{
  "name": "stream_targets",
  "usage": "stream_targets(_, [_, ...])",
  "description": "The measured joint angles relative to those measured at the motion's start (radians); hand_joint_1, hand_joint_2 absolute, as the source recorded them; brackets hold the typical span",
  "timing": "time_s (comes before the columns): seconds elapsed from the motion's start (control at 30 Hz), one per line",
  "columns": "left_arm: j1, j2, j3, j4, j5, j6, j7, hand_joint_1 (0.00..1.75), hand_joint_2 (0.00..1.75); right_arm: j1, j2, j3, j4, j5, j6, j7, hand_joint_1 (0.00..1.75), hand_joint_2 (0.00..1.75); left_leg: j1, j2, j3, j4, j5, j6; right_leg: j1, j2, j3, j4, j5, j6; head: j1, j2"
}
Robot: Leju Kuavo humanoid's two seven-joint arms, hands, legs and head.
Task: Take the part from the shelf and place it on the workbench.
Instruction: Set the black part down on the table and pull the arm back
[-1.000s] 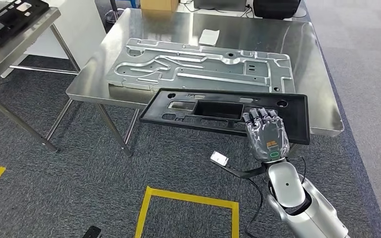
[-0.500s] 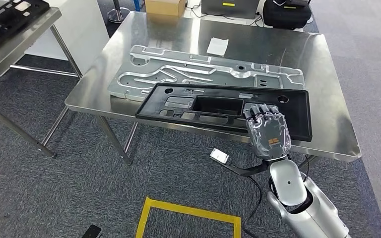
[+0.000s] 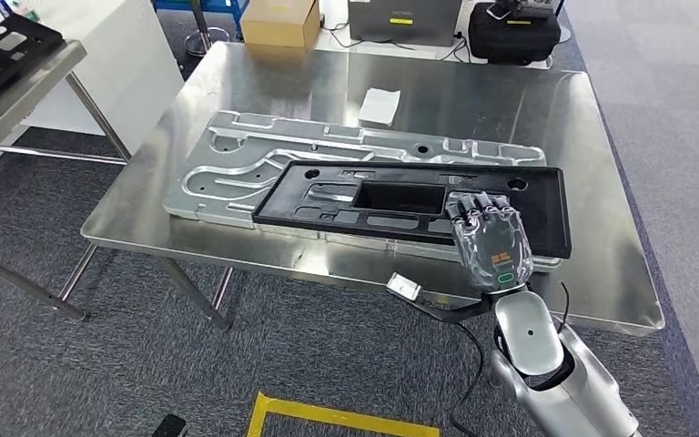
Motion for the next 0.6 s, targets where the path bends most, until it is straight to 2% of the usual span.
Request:
stream_targets(0.03, [0.002,0.001,0.000,0.000,0.000,0.000,0.000,0.00,0.00,0.001,0.004,-0.002,0.003,0.000,0.000,-0.002,1.75,1.75,-0.003,-0.001,0.002,-0.054,0.066,0.005,0.002,0.002,0.014,0.002,-0.014,0.003,0.000,0.000])
stream_targets(0.07, [0.003,0.002,0.000,0.000,0.000,0.000,0.000,0.00,0.00,0.002,0.007,-0.004,0.006,0.000,0.000,-0.004,1.75,1.75,-0.006,-0.001,0.006,-0.090,0.119,0.010,0.004,0.004,0.022,0.004,-0.027,0.008,0.000,0.000])
stream_targets(0.1, [0.004,0.003,0.000,0.000,0.000,-0.001,0.000,0.00,0.00,0.003,0.010,-0.006,0.008,0.000,0.001,-0.005,1.75,1.75,-0.008,-0.001,0.008,-0.110,0.148,0.016,0.005,0.006,0.029,0.008,-0.035,0.014,0.000,0.000])
stream_targets(0.17, [0.003,0.003,0.000,0.000,0.000,-0.002,0.000,0.00,0.00,0.005,0.014,-0.011,0.011,0.000,0.001,-0.007,1.75,1.75,-0.007,-0.001,0.023,-0.117,0.146,0.027,0.006,0.008,0.033,0.021,-0.040,0.025,-0.001,0.000])
stream_targets(0.2, [0.001,0.003,0.000,0.000,0.000,-0.002,-0.001,0.00,0.00,0.005,0.015,-0.015,0.011,0.000,0.002,-0.009,1.75,1.75,-0.005,-0.001,0.032,-0.122,0.142,0.034,0.005,0.007,0.026,0.044,-0.034,0.031,0.000,0.000])
stream_targets(0.23, [-0.001,0.002,0.000,0.000,0.000,-0.002,-0.001,0.00,0.00,0.005,0.016,-0.019,0.011,0.000,0.002,-0.011,1.75,1.75,-0.004,-0.001,0.042,-0.126,0.138,0.039,0.004,0.006,0.005,0.079,-0.031,0.037,0.001,0.000])
stream_targets(0.3, [-0.003,0.002,0.000,0.000,0.000,-0.002,-0.002,0.00,0.00,0.007,0.019,-0.026,0.013,0.000,0.001,-0.016,1.75,1.75,-0.003,-0.002,0.063,-0.132,0.124,0.045,-0.002,0.003,-0.069,0.191,-0.054,0.050,0.003,0.000])
stream_targets(0.37, [-0.002,0.002,0.000,0.000,0.000,-0.002,-0.001,0.00,0.00,0.014,0.023,-0.032,0.017,0.000,0.001,-0.024,1.75,1.75,-0.003,-0.003,0.085,-0.133,0.103,0.046,-0.007,0.001,-0.148,0.277,-0.112,0.058,0.004,0.000])
stream_targets(0.4, [-0.002,0.002,0.000,0.000,0.000,-0.002,-0.001,0.00,0.00,0.019,0.025,-0.035,0.021,0.000,0.000,-0.029,1.75,1.75,-0.003,-0.005,0.099,-0.133,0.091,0.046,-0.009,0.000,-0.173,0.285,-0.131,0.058,0.004,0.000])
stream_targets(0.43, [-0.001,0.002,0.000,0.000,0.000,-0.002,-0.001,0.00,0.00,0.024,0.026,-0.039,0.025,0.000,0.000,-0.033,1.75,1.75,-0.003,-0.008,0.115,-0.133,0.079,0.045,-0.010,-0.001,-0.184,0.266,-0.129,0.057,0.004,0.000])
stream_targets(0.47, [-0.001,0.002,0.000,0.000,0.000,-0.002,-0.001,0.00,0.00,0.028,0.028,-0.044,0.029,0.000,-0.001,-0.037,1.75,1.75,-0.003,-0.010,0.133,-0.133,0.066,0.044,-0.010,-0.001,-0.183,0.220,-0.099,0.054,0.004,0.000])
stream_targets(0.53, [-0.001,0.000,0.000,0.001,0.000,-0.002,-0.001,0.00,0.00,0.034,0.033,-0.056,0.038,0.000,-0.004,-0.045,1.75,1.75,-0.004,-0.013,0.162,-0.133,0.040,0.037,-0.005,-0.002,-0.171,0.097,0.028,0.043,0.004,0.000])
stream_targets(0.57, [-0.001,-0.001,0.001,0.001,0.000,-0.002,0.000,0.00,0.00,0.037,0.037,-0.063,0.042,0.000,-0.006,-0.052,1.75,1.75,-0.005,-0.014,0.172,-0.133,0.028,0.031,-0.001,-0.001,-0.165,0.053,0.079,0.036,0.004,0.000])
stream_targets(0.6, [-0.002,-0.001,0.001,0.002,0.000,-0.002,0.002,0.00,0.00,0.041,0.042,-0.071,0.045,0.000,-0.009,-0.058,1.75,1.75,-0.006,-0.015,0.181,-0.133,0.019,0.025,0.003,-0.001,-0.162,0.027,0.111,0.029,0.004,0.000])
